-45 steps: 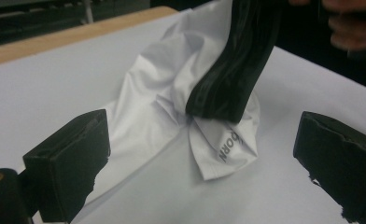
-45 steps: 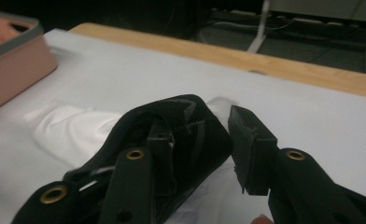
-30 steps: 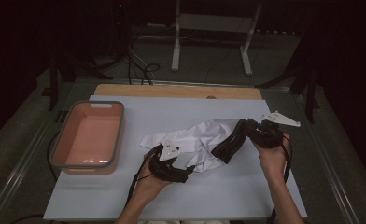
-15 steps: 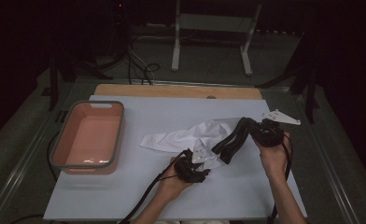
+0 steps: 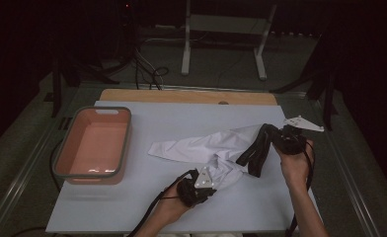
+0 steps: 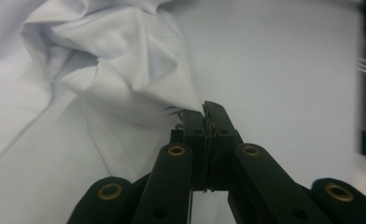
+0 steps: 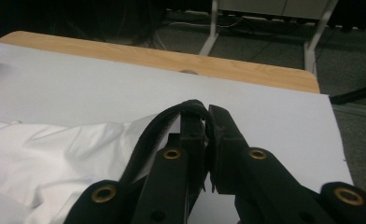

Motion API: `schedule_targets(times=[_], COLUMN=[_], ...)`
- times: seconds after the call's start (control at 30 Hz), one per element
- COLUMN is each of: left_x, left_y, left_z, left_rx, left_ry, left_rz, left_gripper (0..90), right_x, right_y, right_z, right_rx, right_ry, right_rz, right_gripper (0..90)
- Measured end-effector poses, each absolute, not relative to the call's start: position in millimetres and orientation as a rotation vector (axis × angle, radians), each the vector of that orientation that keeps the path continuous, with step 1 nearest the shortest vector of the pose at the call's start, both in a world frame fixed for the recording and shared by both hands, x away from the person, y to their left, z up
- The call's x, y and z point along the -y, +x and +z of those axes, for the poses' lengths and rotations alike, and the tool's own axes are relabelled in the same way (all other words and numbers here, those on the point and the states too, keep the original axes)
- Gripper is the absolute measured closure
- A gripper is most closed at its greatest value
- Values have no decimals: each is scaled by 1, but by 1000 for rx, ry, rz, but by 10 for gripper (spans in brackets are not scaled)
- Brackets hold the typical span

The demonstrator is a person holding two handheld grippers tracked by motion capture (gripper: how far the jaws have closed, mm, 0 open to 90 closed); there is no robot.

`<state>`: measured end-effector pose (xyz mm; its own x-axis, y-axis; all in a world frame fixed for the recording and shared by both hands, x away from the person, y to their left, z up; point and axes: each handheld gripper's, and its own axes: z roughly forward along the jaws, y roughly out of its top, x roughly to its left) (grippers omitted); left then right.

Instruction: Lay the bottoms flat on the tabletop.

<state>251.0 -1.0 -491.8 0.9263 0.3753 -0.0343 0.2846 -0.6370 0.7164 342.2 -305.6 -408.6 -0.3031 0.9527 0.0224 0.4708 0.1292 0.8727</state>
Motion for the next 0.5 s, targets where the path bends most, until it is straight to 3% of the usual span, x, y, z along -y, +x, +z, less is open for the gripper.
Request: schedule_targets(times=[0.3,0.4,0.5], left_x=[-15,-17,-13], left_y=[228,236,246], left_z=[-492,-486,-481], left_rx=[-374,-439,-506], left_ry=[2323,2265,2217], left_rz=[34,75,138], left_gripper=[884,648,495], right_x=[318,318,314], right_y=[345,344,342], right_z=[-412,-413,-413], right_rx=[-1818,-1822,-1830], right_ry=[1401,1411,1391], right_rz=[1056,1057,1061], right_gripper=[858,857,856])
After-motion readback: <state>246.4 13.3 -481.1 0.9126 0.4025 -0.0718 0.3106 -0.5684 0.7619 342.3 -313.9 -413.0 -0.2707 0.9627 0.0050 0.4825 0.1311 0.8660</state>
